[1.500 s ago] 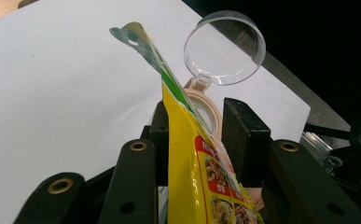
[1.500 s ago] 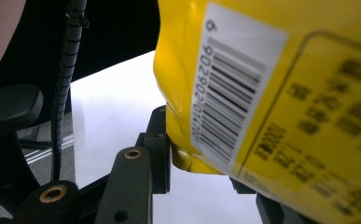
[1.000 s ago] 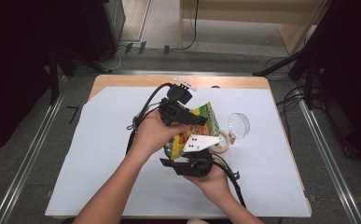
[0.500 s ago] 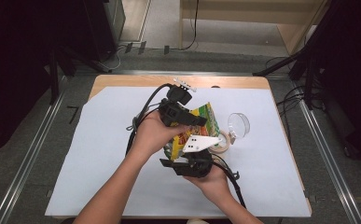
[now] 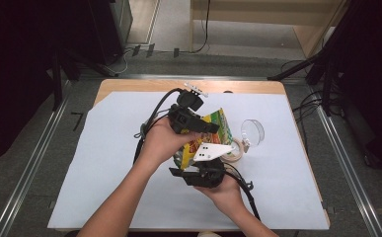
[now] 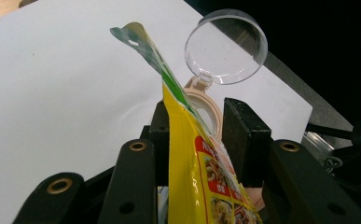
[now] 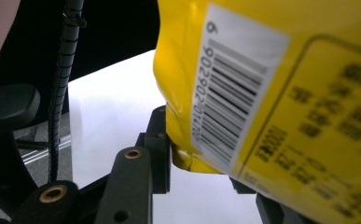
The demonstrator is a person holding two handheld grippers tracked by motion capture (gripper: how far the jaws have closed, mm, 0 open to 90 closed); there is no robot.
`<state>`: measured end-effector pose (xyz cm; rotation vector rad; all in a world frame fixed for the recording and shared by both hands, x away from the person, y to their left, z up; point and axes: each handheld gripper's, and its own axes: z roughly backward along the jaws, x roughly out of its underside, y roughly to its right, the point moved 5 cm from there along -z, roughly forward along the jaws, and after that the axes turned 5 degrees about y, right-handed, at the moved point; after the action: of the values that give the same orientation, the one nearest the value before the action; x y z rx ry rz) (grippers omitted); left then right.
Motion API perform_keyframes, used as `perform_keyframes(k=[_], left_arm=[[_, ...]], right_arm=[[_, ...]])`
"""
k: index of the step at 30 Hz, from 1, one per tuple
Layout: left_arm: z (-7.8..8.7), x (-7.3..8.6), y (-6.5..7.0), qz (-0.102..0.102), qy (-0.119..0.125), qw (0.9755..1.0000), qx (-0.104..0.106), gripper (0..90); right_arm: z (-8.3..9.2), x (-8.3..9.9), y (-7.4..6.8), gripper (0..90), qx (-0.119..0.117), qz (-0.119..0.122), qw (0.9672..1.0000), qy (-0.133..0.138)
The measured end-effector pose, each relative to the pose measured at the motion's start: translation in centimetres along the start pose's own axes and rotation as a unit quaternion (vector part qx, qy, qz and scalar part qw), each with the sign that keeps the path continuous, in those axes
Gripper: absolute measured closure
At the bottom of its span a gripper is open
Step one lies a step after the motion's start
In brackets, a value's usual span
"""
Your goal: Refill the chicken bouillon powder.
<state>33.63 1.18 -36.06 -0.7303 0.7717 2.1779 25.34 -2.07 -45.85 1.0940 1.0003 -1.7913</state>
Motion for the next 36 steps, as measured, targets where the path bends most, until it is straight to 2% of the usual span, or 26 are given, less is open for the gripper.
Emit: perform_keyframes(k=[16,24,28,36], left_arm=[[-0.13,-0.27,0.81,-0.013,-0.005,0.9999,-0.007,65.4],[-0.28,-0.52,0.82,-0.009,-0.016,0.9998,-0.008,65.8],[-0.42,-0.76,0.65,0.001,-0.026,0.9997,-0.006,66.6],[-0.60,-0.85,0.40,0.007,-0.030,0.9995,-0.007,66.9]], right_arm=[[0.03,0.08,0.23,67.5,0.003,-0.002,1.0000,0.005],[0.07,-0.02,0.26,67.6,0.003,-0.004,0.9999,0.009],[0.17,-0.11,0.24,67.5,0.001,-0.007,0.9999,0.010],[0.18,-0.18,0.30,67.7,-0.001,-0.010,0.9999,0.011]])
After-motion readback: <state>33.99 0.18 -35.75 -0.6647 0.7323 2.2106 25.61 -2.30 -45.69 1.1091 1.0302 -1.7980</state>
